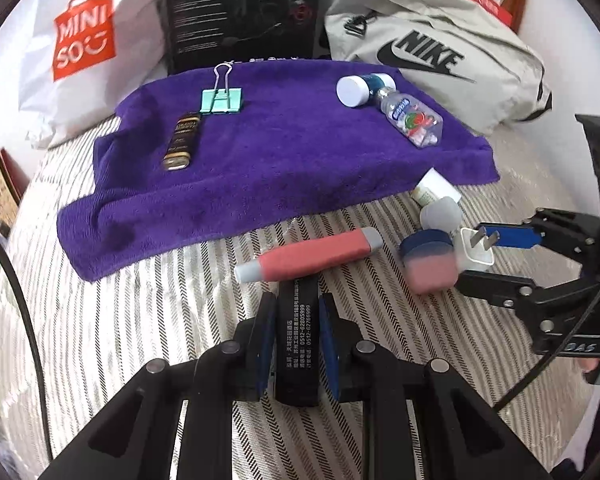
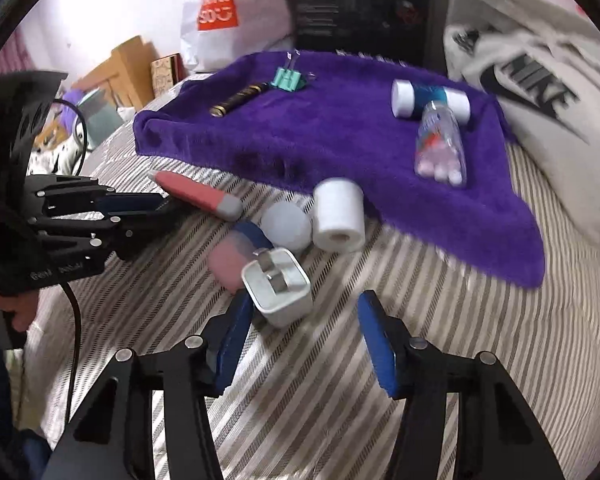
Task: Organize rigid objects
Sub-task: 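Grasp the black tube with the left tool while the right tool grasps the white plug charger, then carry the black tube with the left tool while the right tool carries the charger onto the towel, releasing both, then grasp the pink highlighter with the left tool while the right tool grasps the white roll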
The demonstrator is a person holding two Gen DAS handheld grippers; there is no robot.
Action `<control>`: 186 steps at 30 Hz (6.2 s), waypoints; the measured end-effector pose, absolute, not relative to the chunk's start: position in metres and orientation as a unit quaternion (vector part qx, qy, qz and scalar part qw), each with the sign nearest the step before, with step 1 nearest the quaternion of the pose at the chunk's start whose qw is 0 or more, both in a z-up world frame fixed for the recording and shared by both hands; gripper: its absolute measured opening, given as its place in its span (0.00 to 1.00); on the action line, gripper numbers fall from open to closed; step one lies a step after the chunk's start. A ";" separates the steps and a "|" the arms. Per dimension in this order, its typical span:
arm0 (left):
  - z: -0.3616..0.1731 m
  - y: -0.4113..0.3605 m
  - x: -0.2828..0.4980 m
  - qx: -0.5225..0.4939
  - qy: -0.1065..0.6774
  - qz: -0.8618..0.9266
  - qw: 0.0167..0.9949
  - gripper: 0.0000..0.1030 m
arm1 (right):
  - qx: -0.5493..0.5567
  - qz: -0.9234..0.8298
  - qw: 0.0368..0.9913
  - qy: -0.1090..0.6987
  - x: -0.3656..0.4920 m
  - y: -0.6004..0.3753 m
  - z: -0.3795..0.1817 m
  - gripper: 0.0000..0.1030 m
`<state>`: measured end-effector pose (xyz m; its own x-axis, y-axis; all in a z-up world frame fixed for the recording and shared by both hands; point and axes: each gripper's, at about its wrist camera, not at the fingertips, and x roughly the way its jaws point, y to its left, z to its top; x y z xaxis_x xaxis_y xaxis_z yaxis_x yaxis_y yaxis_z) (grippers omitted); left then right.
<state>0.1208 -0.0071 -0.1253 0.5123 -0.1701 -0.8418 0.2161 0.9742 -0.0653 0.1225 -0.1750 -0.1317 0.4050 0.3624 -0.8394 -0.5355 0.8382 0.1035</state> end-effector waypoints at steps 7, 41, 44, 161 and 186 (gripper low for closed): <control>-0.126 -0.009 0.122 0.022 0.483 -0.108 0.868 0.20 | -0.105 0.281 0.831 0.469 0.127 -0.165 -0.131 0.27; -0.102 0.026 0.098 -0.041 0.486 -0.148 0.860 0.20 | -0.047 0.179 0.839 0.512 0.107 -0.225 -0.129 0.27; -0.099 0.025 0.092 -0.032 0.481 -0.138 0.865 0.20 | -0.048 0.186 0.839 0.509 0.105 -0.221 -0.127 0.27; -0.085 0.013 0.213 0.016 0.464 -0.111 0.879 0.34 | -0.080 0.209 0.849 0.479 0.212 -0.185 -0.077 0.58; -0.130 -0.040 0.116 0.120 0.476 -0.194 0.849 0.39 | 0.000 0.168 0.848 0.502 0.096 -0.243 -0.082 0.70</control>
<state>0.1158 -0.0401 -0.1297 0.4714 -0.2148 -0.8554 0.4440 0.8958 0.0198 0.0961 -0.2433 -0.0821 0.4397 0.2858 -0.8514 -0.2859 0.9432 0.1690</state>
